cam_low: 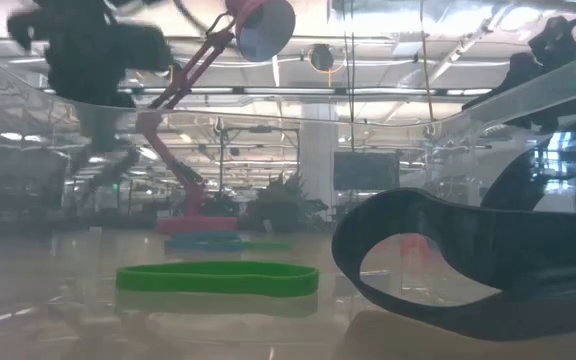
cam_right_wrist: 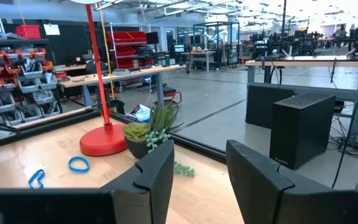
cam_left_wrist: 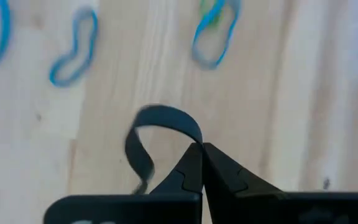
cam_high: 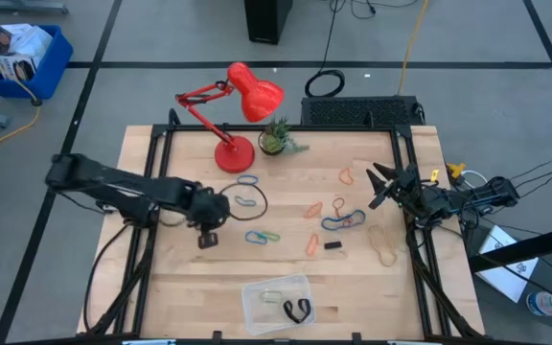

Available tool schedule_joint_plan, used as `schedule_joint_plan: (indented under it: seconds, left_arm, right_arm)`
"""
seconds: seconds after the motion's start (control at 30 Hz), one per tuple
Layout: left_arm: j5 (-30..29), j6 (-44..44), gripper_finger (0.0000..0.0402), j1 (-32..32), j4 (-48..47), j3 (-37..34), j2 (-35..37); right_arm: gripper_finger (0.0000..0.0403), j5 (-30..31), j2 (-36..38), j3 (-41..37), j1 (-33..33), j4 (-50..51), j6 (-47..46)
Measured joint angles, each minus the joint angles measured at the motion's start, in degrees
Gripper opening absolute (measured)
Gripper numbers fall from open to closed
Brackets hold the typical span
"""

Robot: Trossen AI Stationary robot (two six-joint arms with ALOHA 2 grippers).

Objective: Pick and place rubber bands into bin
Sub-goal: Put the black rubber band into the transparent bin

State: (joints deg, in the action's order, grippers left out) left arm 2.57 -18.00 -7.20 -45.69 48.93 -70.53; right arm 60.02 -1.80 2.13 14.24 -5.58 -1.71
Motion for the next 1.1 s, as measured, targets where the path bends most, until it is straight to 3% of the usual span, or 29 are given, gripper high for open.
schedule_joint_plan:
  seconds: [0.33, 0.6, 0.7, 0.8, 1.1]
  left_arm:
    - [1.5, 5.2, 0.0006, -2.6, 23.8, 0.1, 19.8]
    - [3.0, 9.3, 0.0006, -4.7, 39.0, 0.2, 23.7]
    - [3.0, 10.0, 0.0004, -5.1, 41.0, 1.1, 22.3]
    - [3.4, 11.1, 0.0004, -5.6, 36.9, 6.0, 18.3]
    - [0.2, 14.5, 0.0005, -10.4, 14.7, 34.2, -4.8]
  right_arm:
    - [0.0144, 0.0, 0.0, 0.0, 0.0, 0.2, -0.7]
    - [0.0144, 0.0, 0.0, 0.0, 0.0, 0.2, -0.7]
    - [0.0144, 0.0, 0.0, 0.0, 0.0, 0.2, -0.7]
    - [0.0144, 0.0, 0.0, 0.0, 0.0, 0.2, -0.7]
    - [0.0144, 0.0, 0.0, 0.0, 0.0, 0.2, 0.0]
